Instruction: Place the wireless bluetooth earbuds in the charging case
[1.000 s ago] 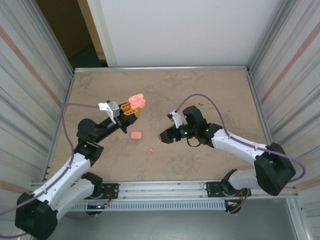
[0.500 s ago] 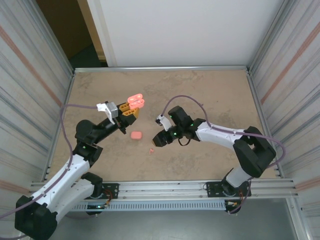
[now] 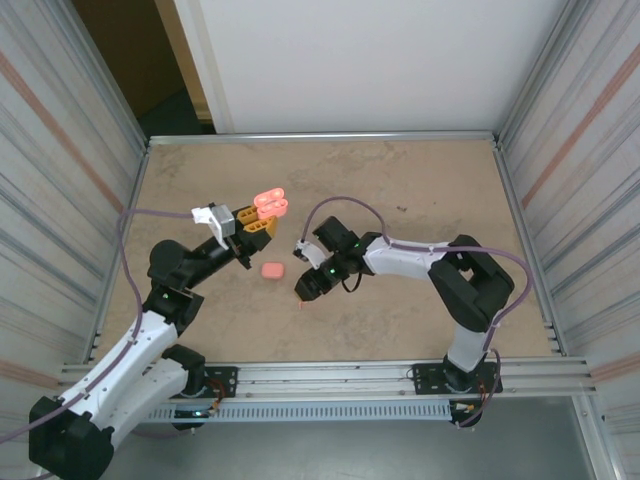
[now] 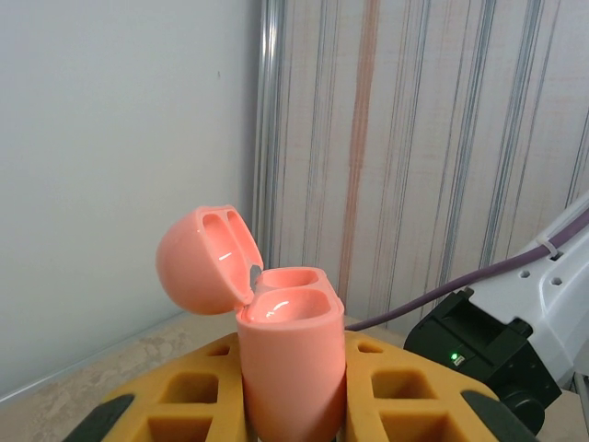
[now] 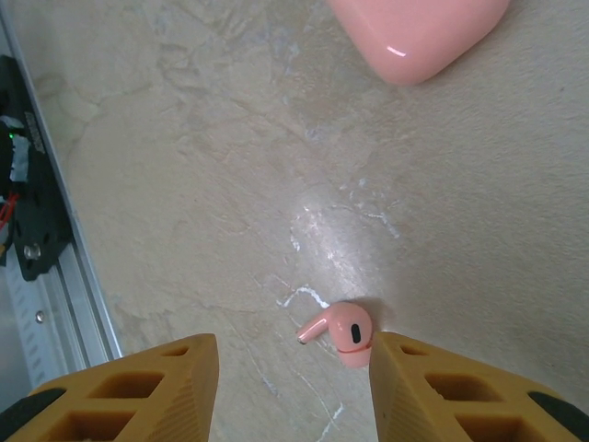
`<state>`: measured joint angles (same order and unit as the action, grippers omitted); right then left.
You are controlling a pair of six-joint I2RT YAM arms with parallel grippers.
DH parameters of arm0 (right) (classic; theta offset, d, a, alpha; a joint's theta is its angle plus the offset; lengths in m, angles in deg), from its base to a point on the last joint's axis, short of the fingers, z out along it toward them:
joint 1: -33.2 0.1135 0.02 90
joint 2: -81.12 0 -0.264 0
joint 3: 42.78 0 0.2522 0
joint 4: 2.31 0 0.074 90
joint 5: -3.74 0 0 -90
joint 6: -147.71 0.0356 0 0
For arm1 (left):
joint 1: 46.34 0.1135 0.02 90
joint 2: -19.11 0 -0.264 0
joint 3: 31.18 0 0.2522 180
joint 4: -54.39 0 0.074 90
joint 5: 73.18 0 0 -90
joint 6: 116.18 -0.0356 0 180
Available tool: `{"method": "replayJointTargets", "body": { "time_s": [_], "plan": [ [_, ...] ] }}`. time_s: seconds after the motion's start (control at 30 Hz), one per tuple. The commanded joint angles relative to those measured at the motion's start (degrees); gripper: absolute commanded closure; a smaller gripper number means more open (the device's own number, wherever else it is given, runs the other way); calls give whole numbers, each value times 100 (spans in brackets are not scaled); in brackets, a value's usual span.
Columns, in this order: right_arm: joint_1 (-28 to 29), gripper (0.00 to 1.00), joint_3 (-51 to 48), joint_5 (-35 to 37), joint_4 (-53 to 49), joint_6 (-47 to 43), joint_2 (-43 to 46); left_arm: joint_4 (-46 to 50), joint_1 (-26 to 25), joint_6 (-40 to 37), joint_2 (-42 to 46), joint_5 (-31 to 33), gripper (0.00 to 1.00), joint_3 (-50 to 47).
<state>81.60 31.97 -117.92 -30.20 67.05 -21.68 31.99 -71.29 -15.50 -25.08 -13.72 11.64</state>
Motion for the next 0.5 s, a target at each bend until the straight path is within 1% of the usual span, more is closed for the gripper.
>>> {"method": "replayJointTargets", "body": {
  "time_s": [0.0,0.47],
  "plan": [
    [108,54,236,26,-331,-235,-197,-40,34,-107,94,-45,100,195],
    [249,55,467,244,-485,-417,-572,65,37,-103,159,-57,100,179]
  ]
}}
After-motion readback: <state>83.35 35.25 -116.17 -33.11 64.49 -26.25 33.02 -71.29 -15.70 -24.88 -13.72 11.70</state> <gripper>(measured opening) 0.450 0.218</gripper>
